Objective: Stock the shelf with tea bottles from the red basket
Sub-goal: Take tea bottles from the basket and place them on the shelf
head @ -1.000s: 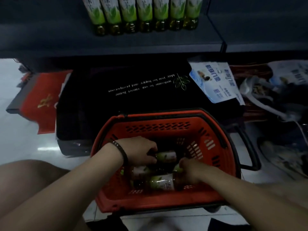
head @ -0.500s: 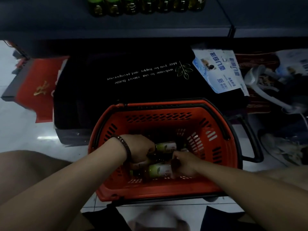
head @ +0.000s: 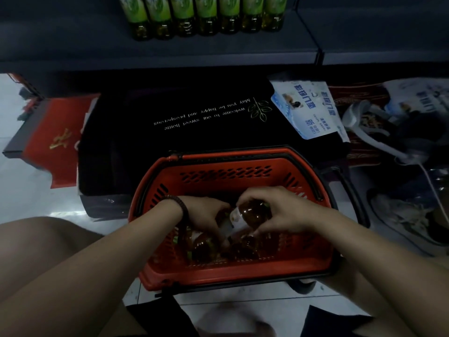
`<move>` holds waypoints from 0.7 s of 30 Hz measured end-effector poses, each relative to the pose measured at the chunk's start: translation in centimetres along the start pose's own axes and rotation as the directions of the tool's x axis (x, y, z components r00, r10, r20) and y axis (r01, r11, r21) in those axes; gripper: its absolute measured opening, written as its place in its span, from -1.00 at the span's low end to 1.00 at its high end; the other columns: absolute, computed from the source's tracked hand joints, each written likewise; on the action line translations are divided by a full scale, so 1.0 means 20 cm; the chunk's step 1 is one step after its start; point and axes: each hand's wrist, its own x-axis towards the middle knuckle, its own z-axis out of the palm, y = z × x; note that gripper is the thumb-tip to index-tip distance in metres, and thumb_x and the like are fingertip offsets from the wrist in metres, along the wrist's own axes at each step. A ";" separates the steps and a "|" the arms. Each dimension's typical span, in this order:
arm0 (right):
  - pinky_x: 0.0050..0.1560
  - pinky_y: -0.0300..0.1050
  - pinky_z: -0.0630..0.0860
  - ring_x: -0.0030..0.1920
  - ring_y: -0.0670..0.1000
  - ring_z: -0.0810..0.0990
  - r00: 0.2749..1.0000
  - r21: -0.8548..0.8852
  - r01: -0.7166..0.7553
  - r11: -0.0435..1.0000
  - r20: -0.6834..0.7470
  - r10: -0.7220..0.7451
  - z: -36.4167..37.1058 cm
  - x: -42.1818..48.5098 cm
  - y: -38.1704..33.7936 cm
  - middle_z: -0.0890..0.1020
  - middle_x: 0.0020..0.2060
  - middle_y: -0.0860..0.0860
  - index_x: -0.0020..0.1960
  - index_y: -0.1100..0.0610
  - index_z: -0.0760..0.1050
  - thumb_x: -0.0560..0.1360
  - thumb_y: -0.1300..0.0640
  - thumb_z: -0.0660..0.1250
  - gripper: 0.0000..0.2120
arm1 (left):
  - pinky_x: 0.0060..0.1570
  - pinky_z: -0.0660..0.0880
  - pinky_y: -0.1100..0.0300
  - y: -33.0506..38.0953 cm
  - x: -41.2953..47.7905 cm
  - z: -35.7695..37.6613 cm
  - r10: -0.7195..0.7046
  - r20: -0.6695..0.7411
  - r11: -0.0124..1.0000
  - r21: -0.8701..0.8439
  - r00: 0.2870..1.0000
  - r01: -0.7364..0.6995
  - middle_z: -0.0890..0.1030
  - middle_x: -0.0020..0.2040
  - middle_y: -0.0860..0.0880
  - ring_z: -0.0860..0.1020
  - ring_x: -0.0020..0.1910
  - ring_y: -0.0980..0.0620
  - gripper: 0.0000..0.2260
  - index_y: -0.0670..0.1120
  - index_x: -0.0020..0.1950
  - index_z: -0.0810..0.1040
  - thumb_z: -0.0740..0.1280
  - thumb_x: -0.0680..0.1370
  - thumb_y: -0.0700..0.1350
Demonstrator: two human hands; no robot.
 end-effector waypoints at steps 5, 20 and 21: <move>0.37 -0.36 0.40 0.40 -0.22 0.51 0.985 0.076 -0.027 0.997 -0.165 0.039 0.02 0.05 0.03 0.58 0.37 -0.18 0.51 -0.07 0.45 0.35 0.05 0.67 -0.22 | 0.10 0.68 0.07 -0.04 0.00 -0.02 0.001 -0.108 0.988 -0.152 0.994 -0.017 0.74 0.17 0.01 0.72 0.14 -0.02 -0.56 0.01 0.34 0.59 0.57 0.48 -0.13; 0.34 0.40 0.51 0.28 0.31 0.62 0.365 0.878 -0.458 -0.137 0.326 0.872 1.06 0.58 0.74 0.61 0.31 0.23 0.34 0.14 0.48 0.18 -0.19 0.62 -0.16 | 0.22 0.61 0.04 -0.30 0.06 -0.07 -0.349 -0.593 0.870 -0.494 0.726 0.015 0.62 0.31 0.02 0.62 0.28 -0.07 -0.29 0.04 0.46 0.45 0.68 0.39 -0.06; 0.40 0.36 0.46 0.31 0.31 0.58 0.407 0.893 -0.420 -0.160 0.343 0.847 1.06 0.58 0.64 0.59 0.31 0.25 0.37 0.19 0.45 0.38 -0.17 0.54 -0.29 | 0.22 0.61 0.05 -0.30 0.07 -0.07 -0.345 -0.592 0.872 -0.488 0.728 0.016 0.61 0.32 0.01 0.61 0.29 -0.08 -0.29 0.03 0.47 0.45 0.68 0.39 -0.06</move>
